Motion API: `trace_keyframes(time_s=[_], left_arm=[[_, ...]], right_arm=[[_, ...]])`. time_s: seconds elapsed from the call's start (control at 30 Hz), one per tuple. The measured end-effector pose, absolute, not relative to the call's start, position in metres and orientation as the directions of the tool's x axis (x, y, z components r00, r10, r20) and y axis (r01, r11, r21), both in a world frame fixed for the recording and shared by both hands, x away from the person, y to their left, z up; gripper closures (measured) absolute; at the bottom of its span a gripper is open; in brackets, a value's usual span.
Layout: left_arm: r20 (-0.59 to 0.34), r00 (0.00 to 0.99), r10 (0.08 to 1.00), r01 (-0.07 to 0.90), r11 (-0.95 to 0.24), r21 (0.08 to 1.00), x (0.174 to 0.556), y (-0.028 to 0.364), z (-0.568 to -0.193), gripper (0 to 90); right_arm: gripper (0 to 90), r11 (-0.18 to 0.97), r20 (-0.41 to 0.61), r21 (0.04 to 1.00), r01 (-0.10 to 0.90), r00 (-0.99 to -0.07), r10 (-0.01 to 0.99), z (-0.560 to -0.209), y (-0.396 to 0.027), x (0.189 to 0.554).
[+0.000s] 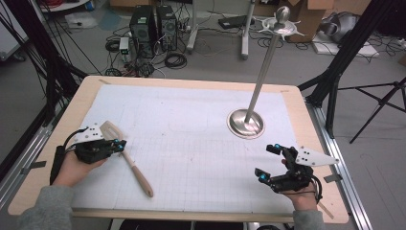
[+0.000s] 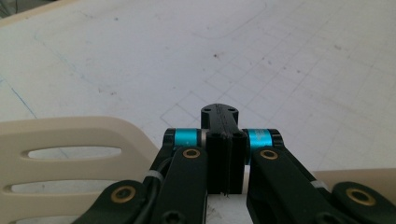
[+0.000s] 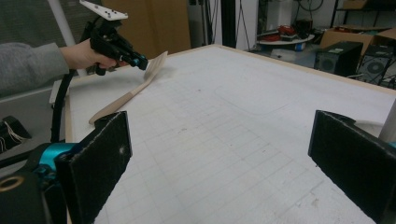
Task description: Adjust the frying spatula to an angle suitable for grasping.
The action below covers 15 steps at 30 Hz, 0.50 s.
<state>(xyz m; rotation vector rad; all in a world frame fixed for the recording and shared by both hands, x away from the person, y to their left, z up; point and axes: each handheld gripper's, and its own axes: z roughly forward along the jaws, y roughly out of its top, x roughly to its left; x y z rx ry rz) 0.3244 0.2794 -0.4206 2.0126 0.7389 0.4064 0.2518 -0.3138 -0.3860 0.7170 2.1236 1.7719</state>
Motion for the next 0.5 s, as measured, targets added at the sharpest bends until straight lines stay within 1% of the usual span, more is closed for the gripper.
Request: trace_keyframes(time_s=[0.17, 0.33, 0.5], left_arm=[[-0.005, 0.776, 0.631, 0.338, -0.408, 0.848, 0.328, 0.275, -0.425, 89.5], [-0.007, 0.777, 0.630, 0.368, -0.444, 0.817, 0.334, 0.271, -0.434, 89.5], [-0.003, 0.780, 0.625, 0.378, -0.468, 0.799, 0.337, 0.269, -0.439, 89.5]], right_arm=[[5.1, 0.125, 0.099, 0.973, 0.196, -0.836, 0.540, -0.386, -0.313, 0.250], [5.1, 0.130, 0.099, 0.971, 0.201, -0.832, 0.546, -0.387, -0.313, 0.251], [5.2, 0.136, 0.098, 0.970, 0.202, -0.833, 0.544, -0.387, -0.313, 0.251]])
